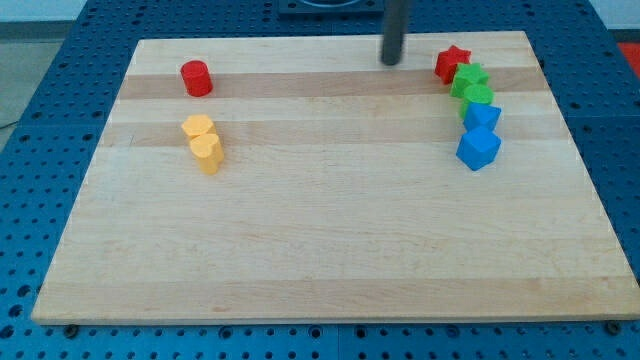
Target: Slide red circle closer to red star
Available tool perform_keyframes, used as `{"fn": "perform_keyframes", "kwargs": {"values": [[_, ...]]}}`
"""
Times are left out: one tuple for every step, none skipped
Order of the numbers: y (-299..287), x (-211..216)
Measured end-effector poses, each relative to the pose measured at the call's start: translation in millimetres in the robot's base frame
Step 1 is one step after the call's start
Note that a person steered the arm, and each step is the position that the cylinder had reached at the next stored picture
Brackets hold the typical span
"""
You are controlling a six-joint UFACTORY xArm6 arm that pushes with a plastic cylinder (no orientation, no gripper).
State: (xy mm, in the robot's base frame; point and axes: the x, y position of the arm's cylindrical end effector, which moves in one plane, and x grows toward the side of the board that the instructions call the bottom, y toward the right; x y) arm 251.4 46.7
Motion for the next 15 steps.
{"fn": "perform_keyframes", "kwargs": {"values": [[-38.5,60.9],[-83.7,101.8],[-181.7,107.3],[-242.9,99.3],[-282.5,81.2],[-321.6,69.5],[-268.0,27.3],[-164.2,-15.6],[-168.5,-22.1],[-248.2,-21.9],[-300.9,17.2],[-278.1,54.5],[-186.7,29.3],[-104.7,3.9],[-140.8,30.4]]}}
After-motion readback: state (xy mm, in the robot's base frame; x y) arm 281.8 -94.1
